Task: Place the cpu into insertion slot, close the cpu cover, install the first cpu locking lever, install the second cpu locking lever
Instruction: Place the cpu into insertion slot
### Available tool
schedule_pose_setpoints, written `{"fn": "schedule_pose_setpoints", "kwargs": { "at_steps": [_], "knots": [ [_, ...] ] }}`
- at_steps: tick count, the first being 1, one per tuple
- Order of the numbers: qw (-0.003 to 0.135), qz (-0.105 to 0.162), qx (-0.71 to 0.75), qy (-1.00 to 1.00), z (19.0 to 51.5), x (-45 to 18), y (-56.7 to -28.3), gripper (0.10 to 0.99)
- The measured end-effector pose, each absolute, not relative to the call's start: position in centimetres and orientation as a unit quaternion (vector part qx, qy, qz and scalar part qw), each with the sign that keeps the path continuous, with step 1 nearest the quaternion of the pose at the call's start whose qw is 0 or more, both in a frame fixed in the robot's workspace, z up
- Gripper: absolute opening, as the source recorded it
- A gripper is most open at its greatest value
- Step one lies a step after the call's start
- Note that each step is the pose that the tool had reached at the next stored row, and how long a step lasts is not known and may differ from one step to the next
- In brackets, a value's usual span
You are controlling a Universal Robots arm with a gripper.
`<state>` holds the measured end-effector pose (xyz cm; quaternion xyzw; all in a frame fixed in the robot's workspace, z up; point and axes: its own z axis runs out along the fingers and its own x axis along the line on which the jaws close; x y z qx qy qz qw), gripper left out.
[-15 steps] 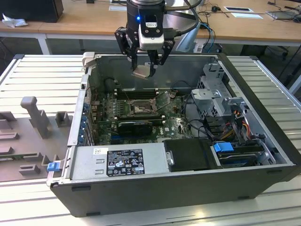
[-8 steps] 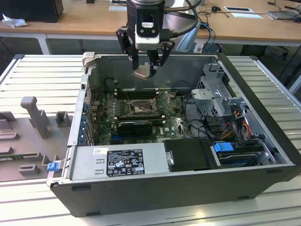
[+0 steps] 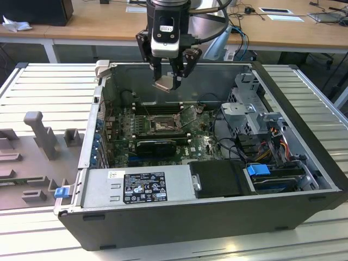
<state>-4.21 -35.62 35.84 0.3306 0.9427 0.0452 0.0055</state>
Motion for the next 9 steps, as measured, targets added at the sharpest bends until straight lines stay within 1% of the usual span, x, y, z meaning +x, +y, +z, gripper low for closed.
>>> {"fn": "schedule_pose_setpoints", "kwargs": {
  "at_steps": [9],
  "knots": [
    [0.008, 0.045, 0.385, 0.922, 35.78, -4.20, -35.62, 0.533]
  ]
}}
